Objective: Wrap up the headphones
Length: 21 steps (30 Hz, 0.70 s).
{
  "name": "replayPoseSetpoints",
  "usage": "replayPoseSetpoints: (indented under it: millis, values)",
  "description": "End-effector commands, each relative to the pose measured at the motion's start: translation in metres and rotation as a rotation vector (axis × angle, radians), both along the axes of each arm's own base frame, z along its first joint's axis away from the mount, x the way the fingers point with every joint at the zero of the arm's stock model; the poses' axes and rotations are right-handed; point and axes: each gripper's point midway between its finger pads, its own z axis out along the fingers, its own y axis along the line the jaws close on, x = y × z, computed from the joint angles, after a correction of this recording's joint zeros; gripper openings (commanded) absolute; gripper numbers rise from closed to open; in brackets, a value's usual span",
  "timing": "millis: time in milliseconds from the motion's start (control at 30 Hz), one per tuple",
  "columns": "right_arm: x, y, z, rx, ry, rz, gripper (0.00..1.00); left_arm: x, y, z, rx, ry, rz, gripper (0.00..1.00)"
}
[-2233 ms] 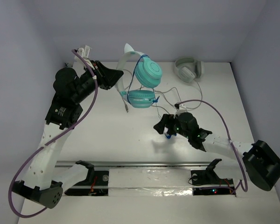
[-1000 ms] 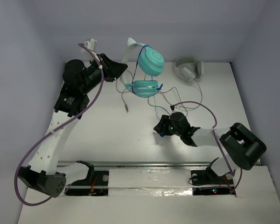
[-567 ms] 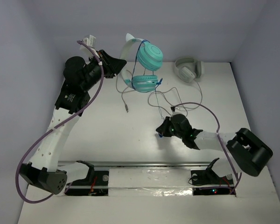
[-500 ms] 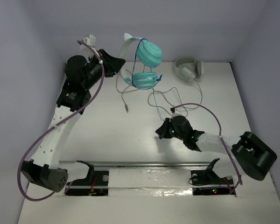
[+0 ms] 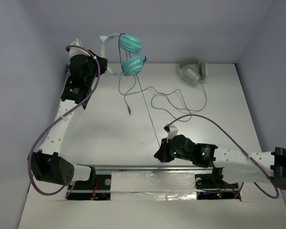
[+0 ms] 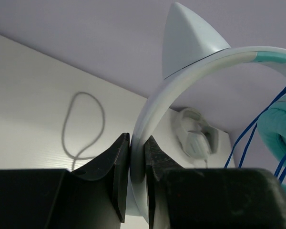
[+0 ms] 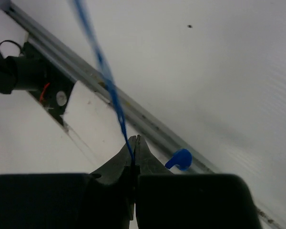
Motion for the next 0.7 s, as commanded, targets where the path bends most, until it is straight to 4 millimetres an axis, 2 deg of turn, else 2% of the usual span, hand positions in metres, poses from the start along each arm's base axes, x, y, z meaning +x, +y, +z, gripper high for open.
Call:
replayPoseSetpoints:
  millis: [0,67,100,167,200,233,267,300,333,367,400,467,500,567,600,667]
  values:
    - [-0.016,0.013,0.046,0.017,-0.040,0.037,0.00,0.007,0.034,0.031,-0.012,-0.118,0.171,0.00]
    - [-0.024,0.016,0.049,-0.038,-0.062,0.057,0.00,0.007,0.038,0.023,-0.008,-0.104,0.196,0.00]
    - [-0.035,0.027,0.067,-0.017,-0.080,0.096,0.00,0.009,0.039,0.012,-0.005,-0.083,0.200,0.00]
    - [-0.041,0.034,0.066,-0.071,-0.103,0.129,0.00,0.011,0.041,0.000,-0.009,-0.056,0.203,0.00]
    - [-0.048,0.043,0.078,-0.058,-0.116,0.153,0.00,0.011,0.043,-0.009,-0.020,-0.036,0.205,0.00]
    - [-0.049,0.047,0.079,-0.069,-0.128,0.167,0.00,0.012,0.041,-0.014,-0.025,-0.028,0.198,0.00]
    - [-0.052,0.053,0.071,-0.104,-0.131,0.185,0.00,0.012,0.038,-0.024,-0.027,-0.006,0.183,0.00]
    - [-0.055,0.058,0.071,-0.115,-0.136,0.203,0.00,0.013,0.038,-0.028,-0.025,0.001,0.182,0.00]
    - [-0.058,0.066,0.080,-0.107,-0.156,0.224,0.00,0.013,0.038,-0.033,-0.020,0.013,0.183,0.00]
    - [-0.062,0.072,0.071,-0.144,-0.158,0.248,0.00,0.015,0.040,-0.040,-0.023,0.028,0.183,0.00]
    - [-0.061,0.077,0.071,-0.149,-0.162,0.256,0.00,0.014,0.037,-0.050,-0.028,0.047,0.171,0.00]
    - [-0.066,0.091,0.076,-0.136,-0.176,0.293,0.00,0.012,0.031,-0.053,-0.057,0.048,0.141,0.00]
    - [-0.068,0.098,0.071,-0.140,-0.170,0.309,0.00,0.011,0.033,-0.063,-0.068,0.065,0.138,0.00]
    - [-0.077,0.114,0.074,-0.100,-0.165,0.365,0.00,0.010,0.027,-0.065,-0.110,0.062,0.099,0.00]
    - [-0.077,0.118,0.064,-0.128,-0.159,0.371,0.00,0.010,0.029,-0.069,-0.116,0.071,0.097,0.00]
    - [-0.076,0.125,0.062,-0.130,-0.166,0.376,0.00,0.009,0.027,-0.069,-0.133,0.073,0.075,0.00]
